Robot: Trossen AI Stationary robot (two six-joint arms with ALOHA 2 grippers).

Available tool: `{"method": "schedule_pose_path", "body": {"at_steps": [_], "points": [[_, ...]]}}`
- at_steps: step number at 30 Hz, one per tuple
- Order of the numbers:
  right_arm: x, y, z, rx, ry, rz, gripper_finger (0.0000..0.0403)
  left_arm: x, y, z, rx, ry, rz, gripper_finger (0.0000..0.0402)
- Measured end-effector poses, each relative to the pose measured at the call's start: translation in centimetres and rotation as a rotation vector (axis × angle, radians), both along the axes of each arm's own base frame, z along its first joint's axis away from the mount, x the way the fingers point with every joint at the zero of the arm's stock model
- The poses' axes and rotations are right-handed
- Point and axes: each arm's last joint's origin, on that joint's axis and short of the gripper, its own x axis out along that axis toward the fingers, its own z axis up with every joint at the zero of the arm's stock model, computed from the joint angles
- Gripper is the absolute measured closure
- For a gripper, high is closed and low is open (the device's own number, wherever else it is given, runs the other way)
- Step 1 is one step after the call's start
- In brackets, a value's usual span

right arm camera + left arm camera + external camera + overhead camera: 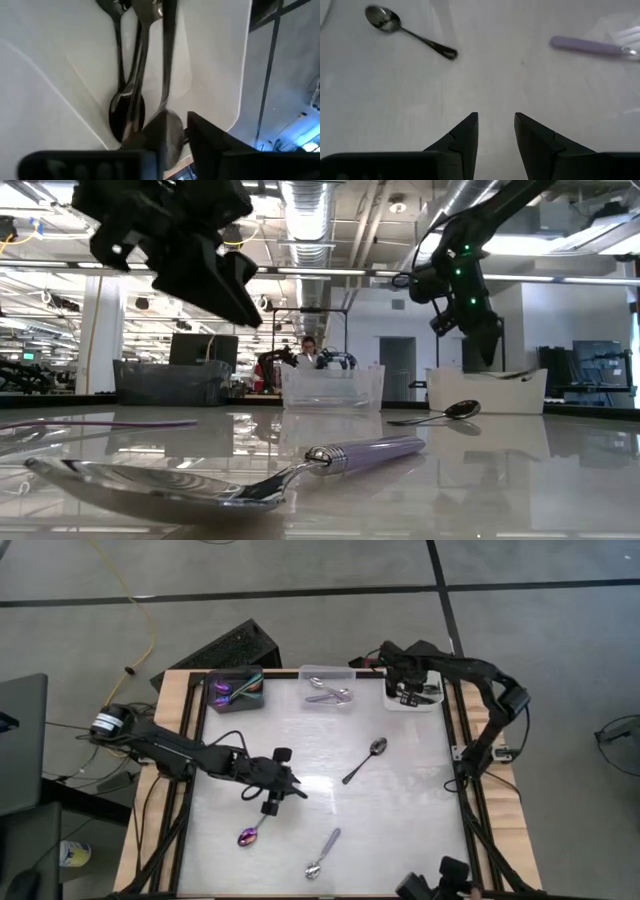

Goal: Sort silverware by color (type)
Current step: Put the black spoon into the white bin, then put the purple spoon into the transparent bin

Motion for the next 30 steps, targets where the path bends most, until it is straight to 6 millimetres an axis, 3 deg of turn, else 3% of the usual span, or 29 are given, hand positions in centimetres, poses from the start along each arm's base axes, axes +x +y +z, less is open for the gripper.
{"method": "schedule_pose_path", "body": {"at_steps": [8, 15, 19, 23, 26, 30], "points": [[-0.7, 0.6, 1.0, -0.045, 0.093, 0.007, 0.0212, -0.9, 0.2, 1.4, -0.005, -0.023, 0.011, 0.0287], [0.0, 3.6, 4.5, -0.053, -0.048, -0.012, 0.0185, -1.2, 0.3, 1.3, -0.022, 0.008, 0.028, 0.0287], [1.0, 6.6, 6.7, 0.047, -0.307, -0.033, 0.0187, -1.2, 0.1, 1.2, -0.036, 0.014, 0.032, 0.0287], [2.6, 10.4, 7.9, 0.289, -0.559, -0.008, 0.0192, -1.4, -0.4, 1.2, -0.038, 0.022, 0.014, 0.0287], [4.3, 14.0, 8.1, 0.373, -0.617, 0.122, 0.0195, -1.7, -0.9, 1.1, -0.036, 0.048, -0.001, 0.0287], [6.8, 18.8, 6.8, 0.401, -0.654, 0.36, 0.0196, -2.3, -1.4, 1.2, -0.048, 0.067, -0.008, 0.0287]]}}
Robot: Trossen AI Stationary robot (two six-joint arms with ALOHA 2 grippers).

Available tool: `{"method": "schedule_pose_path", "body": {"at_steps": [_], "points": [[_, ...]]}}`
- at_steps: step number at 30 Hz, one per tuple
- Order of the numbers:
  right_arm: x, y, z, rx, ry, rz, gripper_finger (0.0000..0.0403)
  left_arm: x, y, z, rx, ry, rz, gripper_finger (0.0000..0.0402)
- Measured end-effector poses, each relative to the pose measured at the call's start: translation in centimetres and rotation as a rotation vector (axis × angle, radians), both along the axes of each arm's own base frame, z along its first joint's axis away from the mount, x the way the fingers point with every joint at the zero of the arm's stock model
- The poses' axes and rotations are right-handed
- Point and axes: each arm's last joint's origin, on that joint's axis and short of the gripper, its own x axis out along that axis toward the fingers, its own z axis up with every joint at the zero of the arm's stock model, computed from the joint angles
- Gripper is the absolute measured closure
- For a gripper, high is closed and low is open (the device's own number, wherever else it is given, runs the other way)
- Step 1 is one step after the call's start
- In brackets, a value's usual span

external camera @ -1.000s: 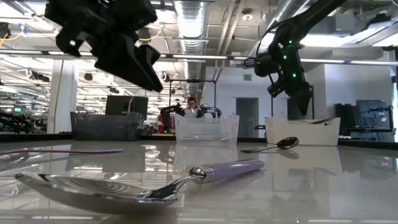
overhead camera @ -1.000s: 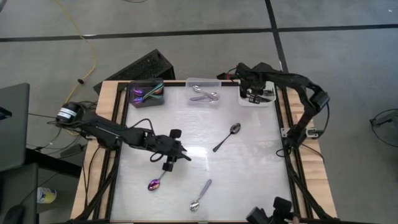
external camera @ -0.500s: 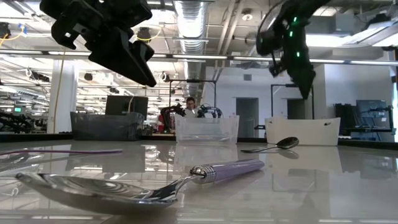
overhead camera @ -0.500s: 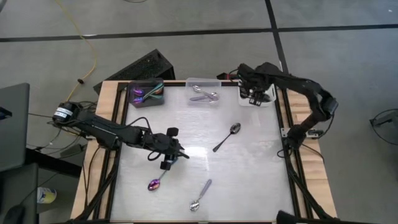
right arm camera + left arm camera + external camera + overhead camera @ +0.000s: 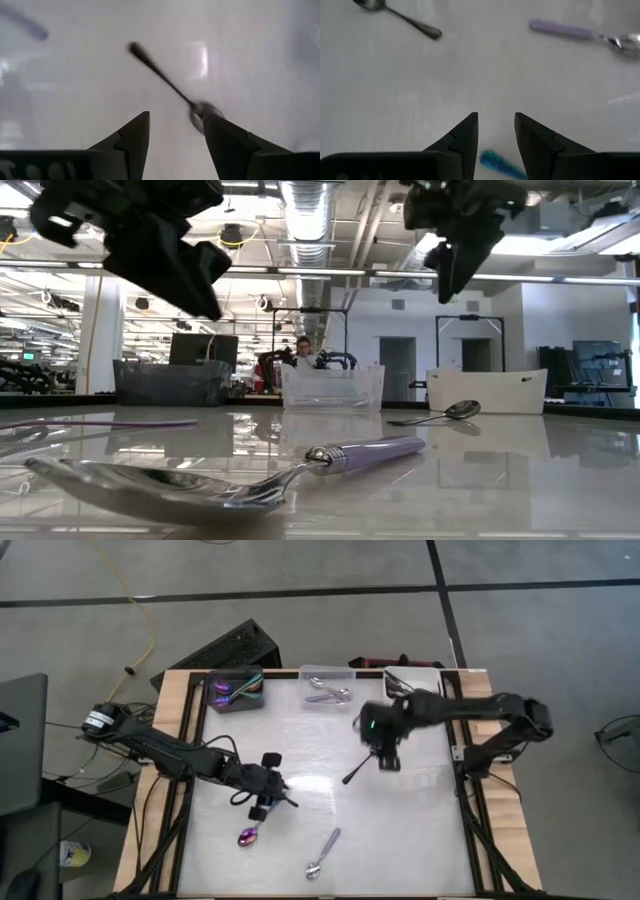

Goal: Sort silverware by color (type)
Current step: Put the purple spoon into the transparent bin

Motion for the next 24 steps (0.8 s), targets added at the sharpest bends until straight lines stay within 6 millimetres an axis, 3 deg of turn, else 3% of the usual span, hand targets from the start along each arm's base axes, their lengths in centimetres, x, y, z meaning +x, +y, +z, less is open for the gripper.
{"method": "schedule_pose_path", "body": {"at_steps": [6, 15, 24], "points": [[3.2, 5.4, -2.8, -0.162, -0.006, 0.227, 0.0196, -0.5, -0.8, 0.0, -0.018, 0.027, -0.013, 0.0287], [8.1, 13.1, -6.8, -0.086, -0.244, 0.466, 0.0196, -2.7, -1.0, -1.7, -0.137, 0.308, 0.164, 0.0287], [11.0, 20.2, -10.2, 0.003, -0.424, 0.636, 0.0196, -3.0, -2.1, -1.7, -0.214, 0.332, 0.116, 0.0287]]}}
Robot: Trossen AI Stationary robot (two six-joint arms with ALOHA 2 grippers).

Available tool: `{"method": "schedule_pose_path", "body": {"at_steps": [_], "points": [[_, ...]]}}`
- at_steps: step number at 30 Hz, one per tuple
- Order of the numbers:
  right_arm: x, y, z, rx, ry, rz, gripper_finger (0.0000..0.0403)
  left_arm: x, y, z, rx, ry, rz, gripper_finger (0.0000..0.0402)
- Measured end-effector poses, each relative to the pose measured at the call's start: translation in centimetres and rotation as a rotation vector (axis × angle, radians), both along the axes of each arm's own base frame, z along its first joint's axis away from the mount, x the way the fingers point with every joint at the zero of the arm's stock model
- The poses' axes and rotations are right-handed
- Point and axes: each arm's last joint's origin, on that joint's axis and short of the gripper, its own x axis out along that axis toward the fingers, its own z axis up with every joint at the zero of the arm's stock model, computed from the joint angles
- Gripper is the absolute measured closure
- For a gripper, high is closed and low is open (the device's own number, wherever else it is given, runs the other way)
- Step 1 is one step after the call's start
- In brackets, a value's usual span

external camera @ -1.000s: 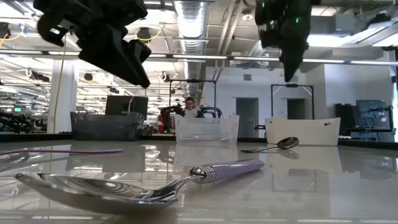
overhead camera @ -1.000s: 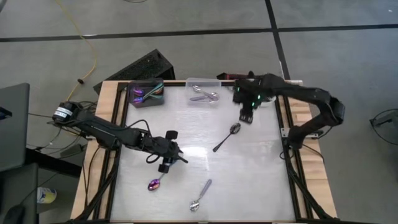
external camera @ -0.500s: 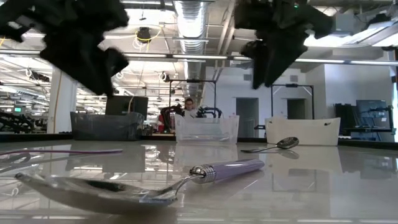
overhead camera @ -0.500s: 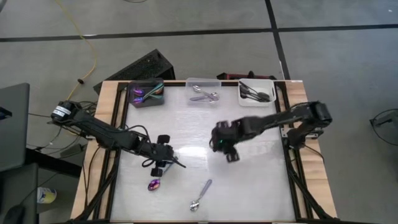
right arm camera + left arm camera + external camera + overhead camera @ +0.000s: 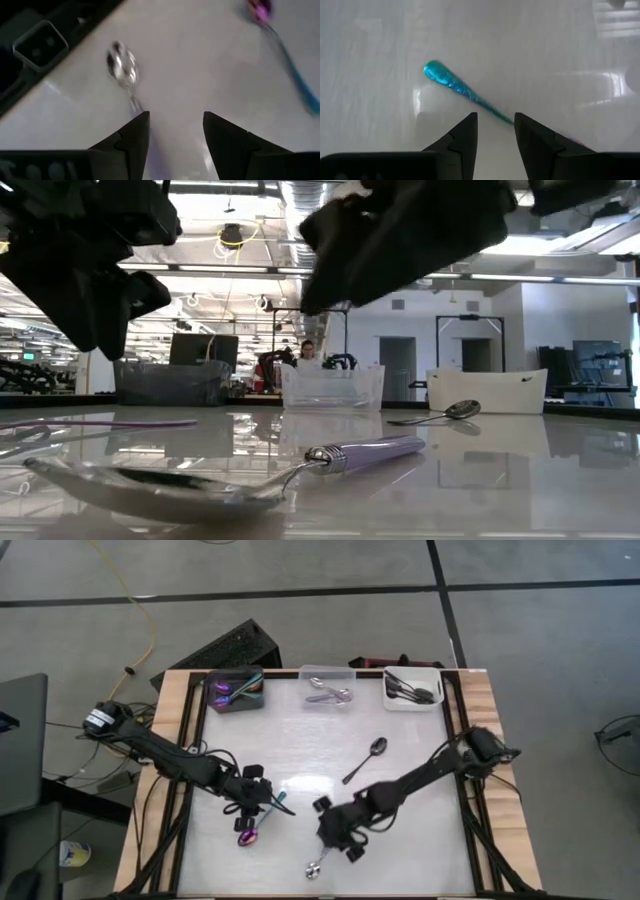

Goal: Sort silverware by color (type)
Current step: Put the purple spoon into the transparent bin

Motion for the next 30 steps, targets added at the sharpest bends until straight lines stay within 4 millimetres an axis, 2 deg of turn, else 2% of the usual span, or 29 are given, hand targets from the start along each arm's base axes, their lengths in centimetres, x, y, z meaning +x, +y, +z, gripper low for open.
{"method": "schedule_pose_path", "body": {"at_steps": [4, 12, 21, 26, 30], "points": [[0.8, 2.3, -1.9, 0.014, 0.006, 0.028, 0.0196, 0.0, -0.3, 0.0, 0.002, -0.013, -0.008, 0.0287], [1.5, 5.6, -3.8, 0.027, 0.037, 0.054, 0.0196, 0.0, -0.8, 0.2, 0.02, -0.052, 0.001, 0.0287], [1.9, 6.3, -7.0, 0.002, 0.082, 0.012, 0.0203, 0.1, -1.0, 0.3, 0.015, -0.073, -0.008, 0.0287], [1.8, 6.0, -7.3, -0.029, 0.095, -0.007, 0.0245, 0.1, -1.0, 0.3, 0.026, -0.078, -0.023, 0.0287], [1.6, 5.7, -7.0, -0.046, 0.119, -0.014, 0.0309, 0.1, -1.0, 0.3, 0.038, -0.083, -0.033, 0.0287]]}}
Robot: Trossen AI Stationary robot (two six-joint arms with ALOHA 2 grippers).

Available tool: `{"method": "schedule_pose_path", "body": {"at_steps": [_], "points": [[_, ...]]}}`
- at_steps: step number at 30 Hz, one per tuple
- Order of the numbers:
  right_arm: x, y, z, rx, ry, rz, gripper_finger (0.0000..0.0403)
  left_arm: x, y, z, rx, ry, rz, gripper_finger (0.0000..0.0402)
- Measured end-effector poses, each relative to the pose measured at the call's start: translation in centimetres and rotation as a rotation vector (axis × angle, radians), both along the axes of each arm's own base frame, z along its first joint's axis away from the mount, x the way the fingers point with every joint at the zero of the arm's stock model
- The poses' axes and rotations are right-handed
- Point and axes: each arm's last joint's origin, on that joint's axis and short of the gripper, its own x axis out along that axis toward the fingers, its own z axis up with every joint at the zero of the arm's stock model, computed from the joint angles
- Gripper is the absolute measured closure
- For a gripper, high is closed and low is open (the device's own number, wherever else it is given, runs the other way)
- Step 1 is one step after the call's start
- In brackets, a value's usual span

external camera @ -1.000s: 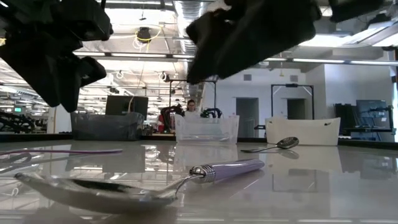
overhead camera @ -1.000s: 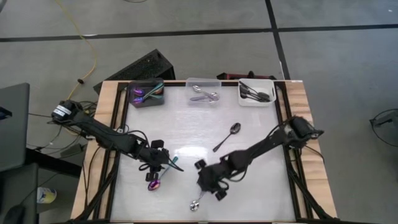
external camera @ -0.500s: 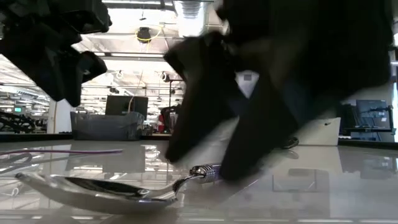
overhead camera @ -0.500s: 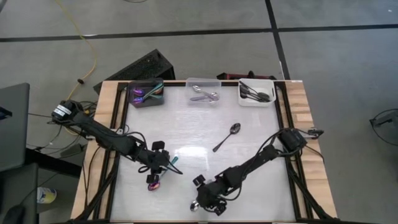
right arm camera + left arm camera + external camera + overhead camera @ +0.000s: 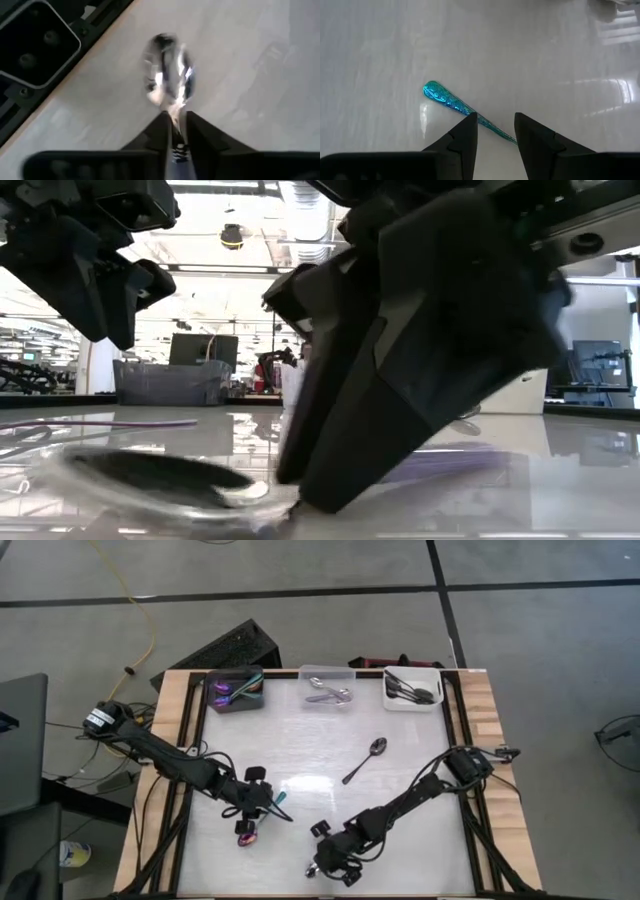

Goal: Sort silverware by color (type)
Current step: Put the purple spoon into the transparent bin

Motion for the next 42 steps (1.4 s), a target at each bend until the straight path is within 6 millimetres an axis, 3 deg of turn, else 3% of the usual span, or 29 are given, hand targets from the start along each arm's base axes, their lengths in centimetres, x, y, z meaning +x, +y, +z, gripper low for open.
{"method": "schedule_pose_path", "body": {"at_steps": [4, 9, 14, 19, 23, 25, 30, 34, 38, 42], "points": [[-0.3, -1.0, 0.7, -0.024, 0.044, -0.007, 0.0377, 0.0, 0.0, 0.0, 0.014, -0.005, -0.017, 0.0287], [-0.4, -3.2, 2.8, -0.044, 0.074, -0.044, 0.0377, 0.0, 0.1, 0.0, 0.046, -0.017, -0.022, 0.0287], [-0.5, -6.8, 8.1, -0.059, -0.011, -0.048, 0.0378, 0.1, 0.1, 0.0, 0.084, -0.027, -0.045, 0.0287], [-0.9, -12.8, 12.5, -0.127, -0.078, -0.103, 0.0379, 0.1, 0.2, 0.0, 0.113, -0.033, -0.066, 0.0287], [-1.3, -19.1, 15.9, -0.175, -0.184, -0.193, 0.0378, 0.1, 0.2, 0.1, 0.141, -0.046, -0.064, 0.0287], [-1.4, -22.6, 16.7, -0.201, -0.21, -0.258, 0.0378, 0.2, 0.2, 0.1, 0.148, -0.057, -0.055, 0.0287], [-1.3, -32.3, 16.7, -0.223, -0.307, -0.509, 0.038, 0.3, 0.3, 0.2, 0.167, -0.072, -0.057, 0.0287], [-1.1, -39.2, 14.0, -0.17, -0.337, -0.752, 0.0382, 0.4, 0.4, 0.2, 0.175, -0.082, -0.031, 0.0287], [-1.8, -43.2, 11.3, -0.142, -0.292, -0.884, 0.0383, 0.5, 0.7, 0.2, 0.171, -0.079, -0.012, 0.0287], [-2.6, -45.2, 9.5, -0.132, -0.231, -0.939, 0.0383, 0.6, 1.0, 0.2, 0.172, -0.076, 0.0, 0.0287]]}}
